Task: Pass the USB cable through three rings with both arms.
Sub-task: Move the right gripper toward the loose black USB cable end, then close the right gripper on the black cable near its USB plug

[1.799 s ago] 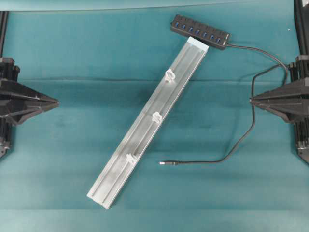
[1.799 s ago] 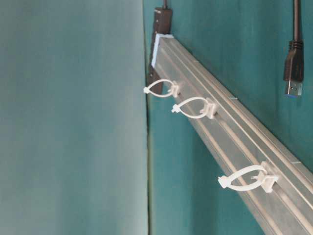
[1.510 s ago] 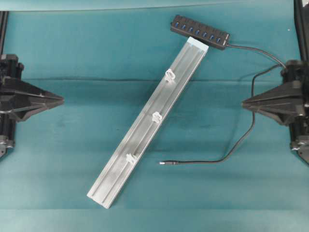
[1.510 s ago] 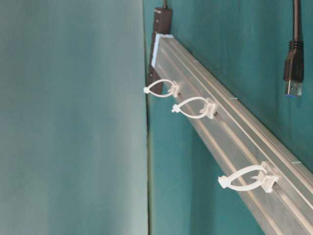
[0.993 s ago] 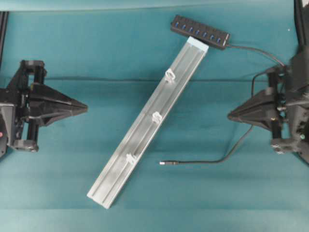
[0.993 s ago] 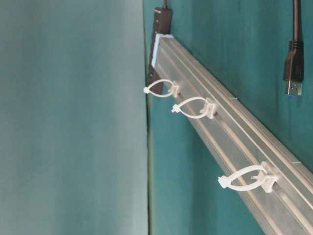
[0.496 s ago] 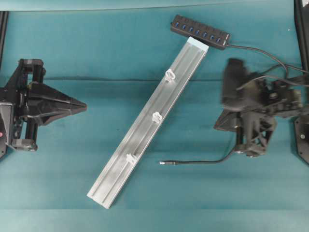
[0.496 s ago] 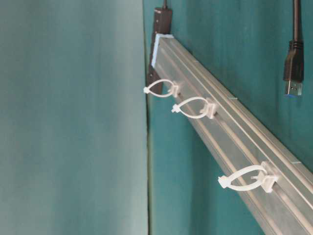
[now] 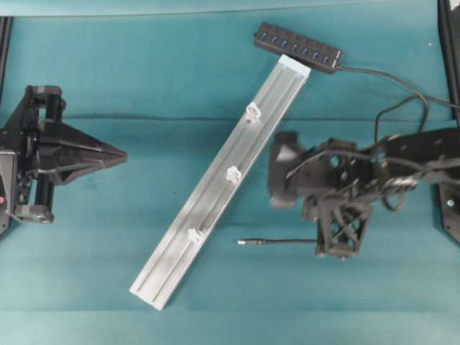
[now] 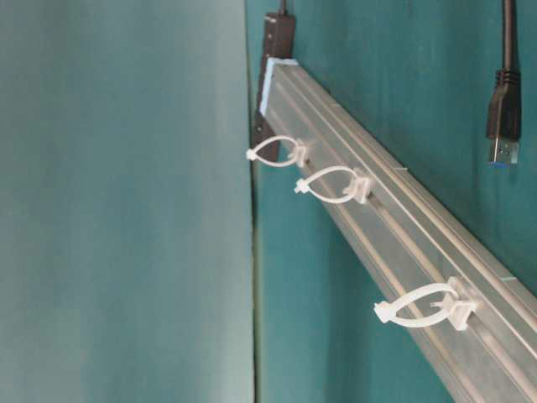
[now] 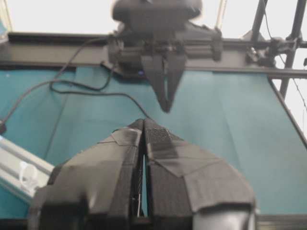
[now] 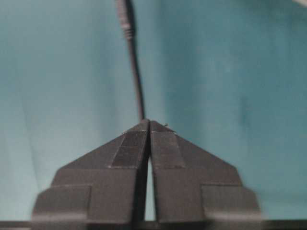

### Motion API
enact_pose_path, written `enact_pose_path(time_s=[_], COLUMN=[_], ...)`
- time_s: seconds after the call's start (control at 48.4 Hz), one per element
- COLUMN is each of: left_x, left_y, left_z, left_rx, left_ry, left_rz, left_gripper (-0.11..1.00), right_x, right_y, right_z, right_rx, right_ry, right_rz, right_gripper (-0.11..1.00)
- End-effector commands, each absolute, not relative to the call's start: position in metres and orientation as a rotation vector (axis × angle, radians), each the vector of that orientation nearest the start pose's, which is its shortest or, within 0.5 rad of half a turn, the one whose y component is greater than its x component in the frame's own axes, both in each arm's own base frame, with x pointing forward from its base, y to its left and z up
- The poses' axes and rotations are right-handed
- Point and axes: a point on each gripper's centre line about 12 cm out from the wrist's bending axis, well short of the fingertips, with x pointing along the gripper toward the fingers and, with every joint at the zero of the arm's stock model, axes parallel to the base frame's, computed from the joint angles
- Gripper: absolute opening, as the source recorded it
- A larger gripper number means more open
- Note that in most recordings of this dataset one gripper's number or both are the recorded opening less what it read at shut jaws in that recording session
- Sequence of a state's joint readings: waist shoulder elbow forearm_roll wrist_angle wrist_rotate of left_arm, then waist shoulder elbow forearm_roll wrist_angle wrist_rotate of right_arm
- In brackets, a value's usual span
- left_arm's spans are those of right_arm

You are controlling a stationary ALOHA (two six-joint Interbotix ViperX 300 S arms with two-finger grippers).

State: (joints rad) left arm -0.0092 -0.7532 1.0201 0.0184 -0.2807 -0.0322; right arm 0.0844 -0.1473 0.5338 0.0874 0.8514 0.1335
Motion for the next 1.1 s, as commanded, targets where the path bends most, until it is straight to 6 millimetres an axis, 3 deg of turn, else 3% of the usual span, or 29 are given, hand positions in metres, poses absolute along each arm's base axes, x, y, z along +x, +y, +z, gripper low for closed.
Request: enact_pose_path(time_s=[0.0, 0.145, 0.248, 0.455, 1.075], left_x=[0.246, 0.245, 0.244, 0.243, 0.241], left_y=[-0.003, -0.002, -0.002, -0.002, -0.002], left_z=[0.316, 0.317, 0.318, 0.319, 0.314], left_rx=[-0.012, -0.012, -0.012, -0.012, -0.013], left_ry=[-0.037, -0.04, -0.044, -0.049, -0.003], left_rz=[-0.015, -0.012, -0.012, -0.012, -0.013], left_gripper=[-0.01, -0.01, -0.01, -0.01, -0.01], right_x=[0.335, 0.335, 0.333, 0.338, 0.355], right_y=[0.038, 0.037, 0.036, 0.036, 0.037], right_z=[0.206, 0.195, 0.188, 0.181, 0.13], right_rx=[0.165, 0.156, 0.143, 0.143, 0.091], right_ry=[1.255, 1.305, 1.334, 1.342, 1.347], right_rz=[0.004, -0.01, -0.017, -0.019, -0.016], right_gripper=[0.31, 0.74, 0.91, 0.88, 0.87])
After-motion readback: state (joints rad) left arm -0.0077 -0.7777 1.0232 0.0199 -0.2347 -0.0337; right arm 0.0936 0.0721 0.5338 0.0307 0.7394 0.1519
